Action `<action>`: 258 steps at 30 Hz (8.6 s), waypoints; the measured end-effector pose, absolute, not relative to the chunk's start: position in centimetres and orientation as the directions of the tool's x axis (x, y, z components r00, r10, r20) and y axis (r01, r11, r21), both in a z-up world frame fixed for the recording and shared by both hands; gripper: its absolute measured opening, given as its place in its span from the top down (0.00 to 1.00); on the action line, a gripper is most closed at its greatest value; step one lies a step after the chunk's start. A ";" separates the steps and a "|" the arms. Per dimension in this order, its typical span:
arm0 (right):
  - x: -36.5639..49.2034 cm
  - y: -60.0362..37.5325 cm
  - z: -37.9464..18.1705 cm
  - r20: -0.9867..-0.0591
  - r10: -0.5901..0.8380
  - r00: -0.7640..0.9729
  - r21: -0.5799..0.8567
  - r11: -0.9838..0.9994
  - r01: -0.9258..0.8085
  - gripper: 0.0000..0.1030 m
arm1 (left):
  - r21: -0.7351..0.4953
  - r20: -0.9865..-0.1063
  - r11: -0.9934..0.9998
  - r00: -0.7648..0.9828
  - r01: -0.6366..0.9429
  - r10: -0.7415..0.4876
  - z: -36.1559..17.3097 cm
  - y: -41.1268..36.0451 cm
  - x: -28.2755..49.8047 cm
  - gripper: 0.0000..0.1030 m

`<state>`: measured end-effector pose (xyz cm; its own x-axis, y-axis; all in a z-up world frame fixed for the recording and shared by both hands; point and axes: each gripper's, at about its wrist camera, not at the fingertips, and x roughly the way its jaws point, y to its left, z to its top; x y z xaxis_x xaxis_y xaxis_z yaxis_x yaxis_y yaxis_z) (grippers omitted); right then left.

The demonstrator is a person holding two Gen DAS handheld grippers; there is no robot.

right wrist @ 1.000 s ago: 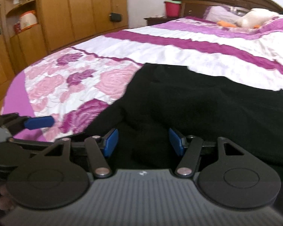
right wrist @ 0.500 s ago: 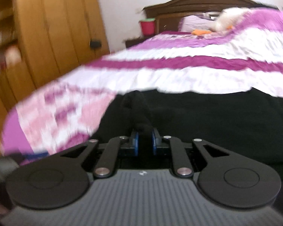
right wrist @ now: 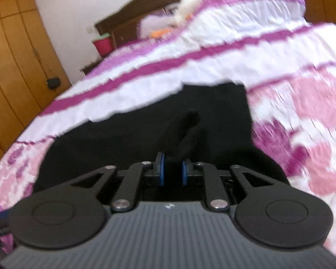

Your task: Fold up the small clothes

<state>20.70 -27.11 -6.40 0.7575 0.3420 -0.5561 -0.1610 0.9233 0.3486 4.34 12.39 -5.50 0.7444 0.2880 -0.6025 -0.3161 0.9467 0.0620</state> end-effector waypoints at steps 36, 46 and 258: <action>26.3 -25.3 -2.4 -0.448 0.253 0.858 0.074 0.966 -0.247 0.88 | -0.008 -0.555 0.952 0.793 -0.307 0.251 -4.8 10.0 21.4 0.16; 29.0 -27.3 -8.3 -0.529 0.248 0.812 0.182 0.967 -0.177 0.85 | -0.041 -0.548 0.927 0.784 -0.373 0.292 -7.0 11.7 21.8 0.15; 31.1 -30.0 -6.7 -0.407 0.287 0.867 0.438 0.894 -0.090 0.60 | -0.267 -0.653 0.930 0.757 -0.255 0.020 -1.4 14.0 25.0 0.56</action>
